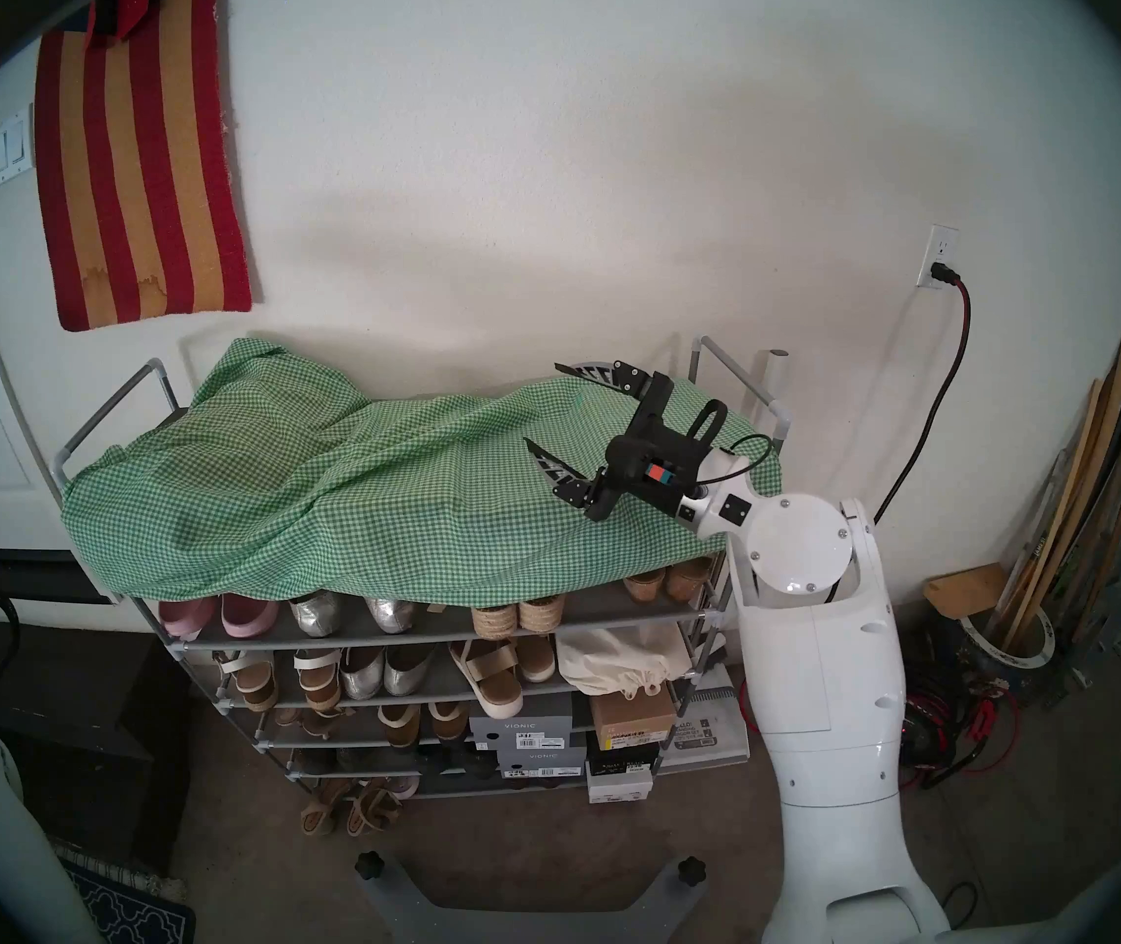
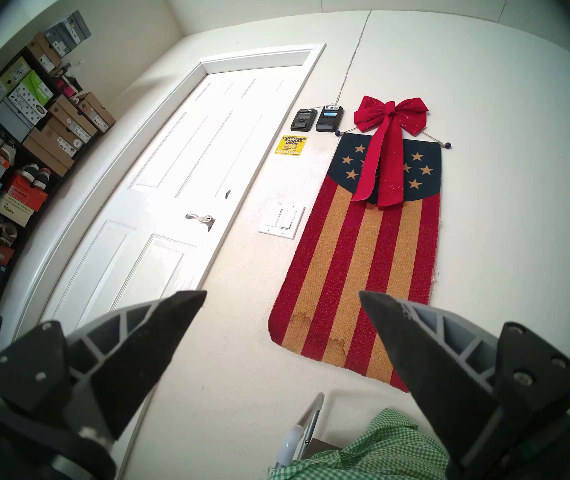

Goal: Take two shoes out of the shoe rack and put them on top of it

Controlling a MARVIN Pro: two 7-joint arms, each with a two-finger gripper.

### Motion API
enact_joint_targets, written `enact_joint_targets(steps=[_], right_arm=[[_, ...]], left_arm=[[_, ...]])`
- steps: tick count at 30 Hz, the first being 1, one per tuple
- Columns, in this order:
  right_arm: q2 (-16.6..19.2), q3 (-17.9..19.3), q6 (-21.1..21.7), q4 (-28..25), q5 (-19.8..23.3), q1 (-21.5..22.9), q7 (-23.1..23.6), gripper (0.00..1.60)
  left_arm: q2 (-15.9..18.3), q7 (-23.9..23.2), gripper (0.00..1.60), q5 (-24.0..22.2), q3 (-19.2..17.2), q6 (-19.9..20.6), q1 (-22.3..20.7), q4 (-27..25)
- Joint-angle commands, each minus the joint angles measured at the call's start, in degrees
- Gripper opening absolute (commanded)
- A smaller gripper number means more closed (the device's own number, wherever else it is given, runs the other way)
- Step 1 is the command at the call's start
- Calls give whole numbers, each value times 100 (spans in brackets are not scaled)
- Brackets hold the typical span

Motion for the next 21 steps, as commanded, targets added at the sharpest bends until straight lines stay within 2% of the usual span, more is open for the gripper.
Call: enact_joint_targets(steps=[1,4,9,12,13,16,17,21], right_arm=[[1,-1,1,0,-5,0,0,160],[2,-1,1,0,-4,0,0,160],[2,-1,1,0,-3,0,0,160],[2,-1,1,0,-3,0,0,160],[2,-1,1,0,-3,0,0,160],[2,-1,1,0,-3,0,0,160],[2,-1,1,0,-3,0,0,160],[2,-1,1,1,-2,0,0,160]], left_arm=[[134,-490,160,-390,-119,24,175,-24],[199,-806,160,-529,-217,-31,252,-95],[432,-1269,160,-1104,-517,256,417,-200],[614,-1609,160,-1419,-729,384,492,-99],[692,-1567,160,-1484,-747,397,558,-84],[839,-2048,160,-1768,-973,583,621,107],[919,-2012,160,-1881,-976,594,727,129],[1066,-2518,160,-2214,-1056,646,998,243]])
